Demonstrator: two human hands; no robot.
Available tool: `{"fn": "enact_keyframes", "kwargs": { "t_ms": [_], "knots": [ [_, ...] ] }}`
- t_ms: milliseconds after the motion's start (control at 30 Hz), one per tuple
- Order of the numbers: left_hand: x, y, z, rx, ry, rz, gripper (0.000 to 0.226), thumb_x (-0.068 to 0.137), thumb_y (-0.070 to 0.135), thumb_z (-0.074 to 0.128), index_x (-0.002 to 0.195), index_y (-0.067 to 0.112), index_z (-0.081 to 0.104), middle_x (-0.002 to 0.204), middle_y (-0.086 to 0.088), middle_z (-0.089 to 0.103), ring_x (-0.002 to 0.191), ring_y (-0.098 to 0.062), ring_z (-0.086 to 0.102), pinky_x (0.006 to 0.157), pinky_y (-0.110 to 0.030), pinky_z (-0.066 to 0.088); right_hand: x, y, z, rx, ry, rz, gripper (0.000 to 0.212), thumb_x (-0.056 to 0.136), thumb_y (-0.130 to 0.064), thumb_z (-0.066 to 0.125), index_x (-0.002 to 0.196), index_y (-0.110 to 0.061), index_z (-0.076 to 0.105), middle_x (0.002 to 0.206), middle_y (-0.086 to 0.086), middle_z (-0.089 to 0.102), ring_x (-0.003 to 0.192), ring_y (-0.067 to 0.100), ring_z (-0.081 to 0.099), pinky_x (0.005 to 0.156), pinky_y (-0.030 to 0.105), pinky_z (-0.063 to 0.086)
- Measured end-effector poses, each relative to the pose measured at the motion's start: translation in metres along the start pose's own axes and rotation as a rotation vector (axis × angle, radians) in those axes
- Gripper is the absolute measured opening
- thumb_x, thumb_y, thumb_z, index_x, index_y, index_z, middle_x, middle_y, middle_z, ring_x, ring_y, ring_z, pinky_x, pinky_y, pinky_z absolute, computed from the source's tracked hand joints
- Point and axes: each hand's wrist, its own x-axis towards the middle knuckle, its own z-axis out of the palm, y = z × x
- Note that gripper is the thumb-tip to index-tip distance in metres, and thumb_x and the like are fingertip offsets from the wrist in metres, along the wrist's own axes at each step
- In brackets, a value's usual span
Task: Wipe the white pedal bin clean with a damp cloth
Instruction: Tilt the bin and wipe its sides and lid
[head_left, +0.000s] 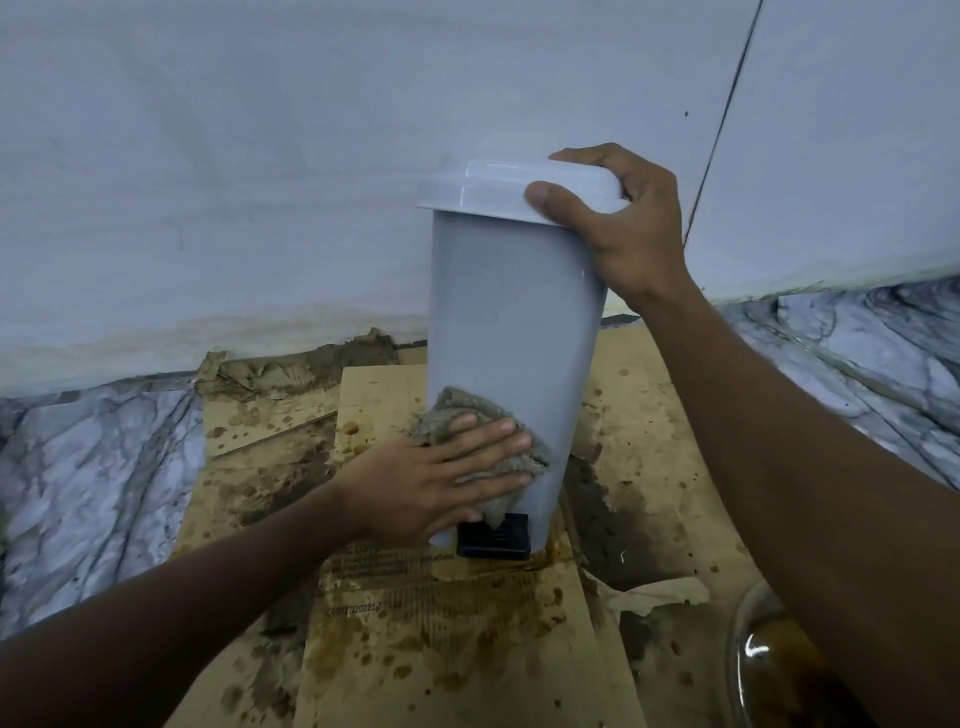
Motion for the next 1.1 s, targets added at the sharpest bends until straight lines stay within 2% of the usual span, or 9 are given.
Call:
{"fn": "enact_keyframes", "kwargs": {
  "t_ms": [133, 233, 333, 500, 667, 833, 1000, 1067, 1100],
  "knots": [
    [0.042, 0.006, -0.007, -0.007, -0.036, 0.077, 0.057, 0.109, 0.04, 0.031, 0.16, 0.017, 0.02, 0.168, -0.015, 0.005, 0.155, -0.031, -0.002, 0.125, -0.05, 0.006, 0.001, -0.002, 0.004, 0.004, 0.004, 0.011, 0.039, 0.07, -0.039, 0.089, 0.098, -0.014, 0.076, 0.107, -0.005, 0.075, 0.097, 0.008, 0.07, 0.078, 0.021, 0.055],
    [0.066, 0.016, -0.004, 0.015, -0.075, 0.144, 0.053, 0.109, 0.035, 0.031, 0.156, 0.011, 0.03, 0.166, -0.019, 0.009, 0.154, -0.037, -0.002, 0.124, -0.052, 0.01, -0.001, -0.002, 0.008, -0.005, -0.007, 0.006, 0.041, 0.07, -0.04, 0.089, 0.099, -0.015, 0.076, 0.107, -0.006, 0.075, 0.098, 0.009, 0.07, 0.08, 0.023, 0.056],
    [0.049, 0.004, -0.008, 0.003, -0.025, 0.103, 0.055, 0.11, 0.041, 0.029, 0.158, 0.016, 0.026, 0.167, -0.015, 0.009, 0.155, -0.032, 0.0, 0.125, -0.049, 0.008, -0.001, -0.001, 0.001, -0.021, -0.009, 0.006, 0.04, 0.071, -0.04, 0.088, 0.1, -0.015, 0.076, 0.108, -0.007, 0.075, 0.098, 0.007, 0.069, 0.079, 0.022, 0.056],
    [0.002, -0.019, -0.011, -0.016, 0.008, 0.05, 0.06, 0.107, 0.045, 0.038, 0.159, 0.021, 0.023, 0.168, -0.013, 0.011, 0.155, -0.029, 0.007, 0.126, -0.046, 0.003, 0.001, 0.004, -0.007, -0.006, 0.023, 0.015, 0.037, 0.073, -0.036, 0.088, 0.1, -0.013, 0.076, 0.107, -0.007, 0.075, 0.096, 0.005, 0.069, 0.077, 0.021, 0.056],
    [0.036, 0.0, -0.006, 0.023, 0.012, 0.056, 0.059, 0.107, 0.047, 0.038, 0.158, 0.02, 0.027, 0.167, -0.013, 0.011, 0.155, -0.029, 0.004, 0.126, -0.047, 0.004, 0.002, 0.004, -0.004, 0.006, 0.031, 0.024, 0.039, 0.071, -0.038, 0.089, 0.099, -0.014, 0.076, 0.108, -0.007, 0.075, 0.098, 0.007, 0.07, 0.08, 0.025, 0.057],
    [0.066, -0.016, -0.023, 0.084, 0.175, -0.196, 0.068, 0.103, 0.057, 0.038, 0.157, 0.017, 0.03, 0.165, -0.015, 0.016, 0.155, -0.031, 0.01, 0.126, -0.047, 0.006, 0.002, 0.004, -0.004, -0.001, 0.018, 0.032, 0.042, 0.068, -0.044, 0.088, 0.098, -0.018, 0.076, 0.108, -0.008, 0.075, 0.099, 0.009, 0.07, 0.083, 0.031, 0.059],
    [0.084, -0.017, -0.038, 0.073, 0.284, -0.452, 0.064, 0.103, 0.053, 0.043, 0.156, 0.019, 0.033, 0.164, -0.017, 0.021, 0.154, -0.034, 0.015, 0.125, -0.052, 0.012, 0.0, 0.001, 0.002, -0.016, 0.004, 0.028, 0.044, 0.068, -0.048, 0.087, 0.099, -0.019, 0.076, 0.109, -0.009, 0.074, 0.099, 0.009, 0.069, 0.084, 0.035, 0.06],
    [0.091, -0.011, -0.037, 0.058, 0.262, -0.452, 0.061, 0.104, 0.05, 0.041, 0.156, 0.018, 0.033, 0.165, -0.017, 0.019, 0.154, -0.035, 0.012, 0.125, -0.053, 0.008, 0.0, 0.001, 0.001, -0.017, 0.007, 0.031, 0.043, 0.068, -0.048, 0.088, 0.098, -0.02, 0.076, 0.108, -0.01, 0.074, 0.1, 0.008, 0.069, 0.085, 0.037, 0.06],
    [0.091, -0.006, -0.034, 0.052, 0.218, -0.398, 0.06, 0.105, 0.049, 0.039, 0.156, 0.017, 0.034, 0.165, -0.016, 0.018, 0.154, -0.035, 0.009, 0.125, -0.053, 0.006, 0.0, 0.001, 0.001, -0.017, 0.008, 0.041, 0.042, 0.067, -0.047, 0.088, 0.098, -0.021, 0.076, 0.108, -0.01, 0.074, 0.1, 0.008, 0.069, 0.086, 0.037, 0.059]
  ]
}}
